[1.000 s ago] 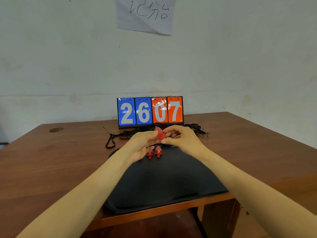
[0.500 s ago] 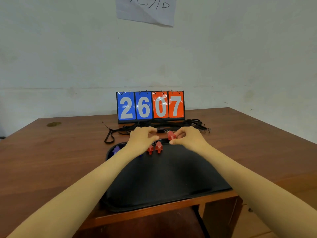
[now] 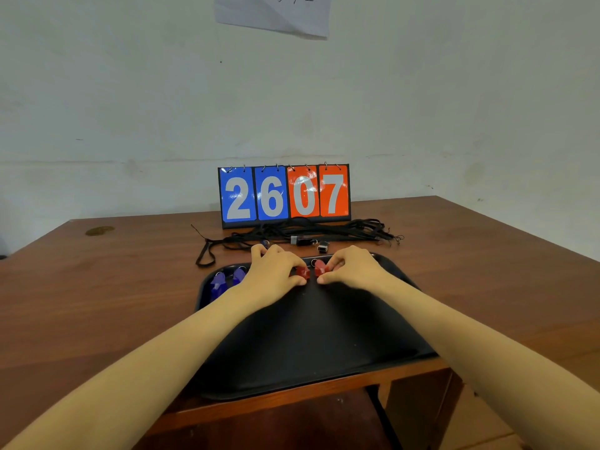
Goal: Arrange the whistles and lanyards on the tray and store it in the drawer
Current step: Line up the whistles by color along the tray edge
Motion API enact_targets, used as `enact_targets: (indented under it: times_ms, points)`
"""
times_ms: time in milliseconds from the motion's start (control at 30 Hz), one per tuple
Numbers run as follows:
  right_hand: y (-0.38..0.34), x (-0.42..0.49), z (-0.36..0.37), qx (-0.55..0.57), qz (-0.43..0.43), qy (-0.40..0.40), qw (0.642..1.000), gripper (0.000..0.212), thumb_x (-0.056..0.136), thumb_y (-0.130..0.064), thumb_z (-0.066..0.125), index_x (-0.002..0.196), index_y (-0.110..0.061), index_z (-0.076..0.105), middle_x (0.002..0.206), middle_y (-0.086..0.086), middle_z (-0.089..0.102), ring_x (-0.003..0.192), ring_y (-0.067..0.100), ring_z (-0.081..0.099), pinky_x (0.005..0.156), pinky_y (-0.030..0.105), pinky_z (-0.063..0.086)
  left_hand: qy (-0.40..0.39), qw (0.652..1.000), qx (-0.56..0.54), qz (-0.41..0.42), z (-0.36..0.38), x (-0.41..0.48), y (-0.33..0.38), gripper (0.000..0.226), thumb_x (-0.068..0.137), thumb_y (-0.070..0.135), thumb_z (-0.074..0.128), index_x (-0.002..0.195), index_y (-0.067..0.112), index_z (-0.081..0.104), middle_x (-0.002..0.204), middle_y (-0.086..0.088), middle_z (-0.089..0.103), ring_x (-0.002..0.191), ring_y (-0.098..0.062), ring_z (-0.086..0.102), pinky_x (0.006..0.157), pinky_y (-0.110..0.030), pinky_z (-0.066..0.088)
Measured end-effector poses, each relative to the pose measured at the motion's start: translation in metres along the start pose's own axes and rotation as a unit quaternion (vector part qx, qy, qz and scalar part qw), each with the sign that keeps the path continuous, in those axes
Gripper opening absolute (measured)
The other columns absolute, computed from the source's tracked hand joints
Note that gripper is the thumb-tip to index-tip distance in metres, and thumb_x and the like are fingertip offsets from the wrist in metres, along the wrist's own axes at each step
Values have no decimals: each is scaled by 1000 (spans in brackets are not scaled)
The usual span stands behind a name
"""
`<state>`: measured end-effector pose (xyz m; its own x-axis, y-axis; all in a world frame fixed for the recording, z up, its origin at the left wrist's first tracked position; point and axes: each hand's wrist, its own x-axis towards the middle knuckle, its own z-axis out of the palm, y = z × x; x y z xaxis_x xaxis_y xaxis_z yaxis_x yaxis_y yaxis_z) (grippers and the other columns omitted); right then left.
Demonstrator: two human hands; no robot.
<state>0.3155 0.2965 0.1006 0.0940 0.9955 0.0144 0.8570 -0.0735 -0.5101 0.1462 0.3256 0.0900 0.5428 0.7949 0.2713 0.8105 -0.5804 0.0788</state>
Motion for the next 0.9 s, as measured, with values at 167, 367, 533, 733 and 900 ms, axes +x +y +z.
enact_targets:
  times_ms: [167, 367, 533, 733, 900]
  points:
    - [-1, 0, 0, -4, -7, -10, 1000, 33, 76, -37, 73, 102, -17, 67, 112, 2, 65, 108, 19, 57, 102, 47, 42, 17, 1000, 4, 2, 4, 1, 0, 38, 88, 44, 54, 123, 31, 55, 126, 9, 58, 121, -14, 42, 101, -37, 21]
    - [1, 0, -1, -6, -9, -19, 1000, 34, 75, -39, 73, 102, -19, 66, 112, 1, 65, 109, 20, 57, 103, 50, 40, 18, 1000, -18, 4, 6, 1, -1, 35, 88, 45, 54, 120, 31, 57, 123, 9, 59, 120, -14, 42, 100, -37, 22]
    - [2, -3, -8, 20, -20, -26, 999, 44, 76, -40, 72, 112, -14, 64, 117, 4, 64, 108, 18, 58, 99, 38, 45, 30, 999, -38, -15, 4, 2, -3, 45, 86, 52, 52, 126, 31, 52, 128, 9, 55, 122, -13, 43, 102, -37, 22]
    - [-5, 14, -23, 37, -55, 61, 996, 29, 92, -29, 56, 114, -13, 64, 119, 4, 64, 109, 17, 58, 91, 28, 43, 53, 990, -77, -103, -17, 25, -30, 35, 93, 38, 48, 126, 26, 54, 125, 3, 59, 121, -17, 48, 106, -39, 26]
    - [-27, 68, -25, -61, -71, 52, 994, 33, 94, -26, 52, 123, -11, 57, 124, 9, 60, 111, 22, 56, 95, 31, 44, -46, 981, -76, -173, -20, 63, -69, 40, 90, 33, 56, 128, 20, 52, 131, -1, 55, 123, -21, 46, 105, -40, 29]
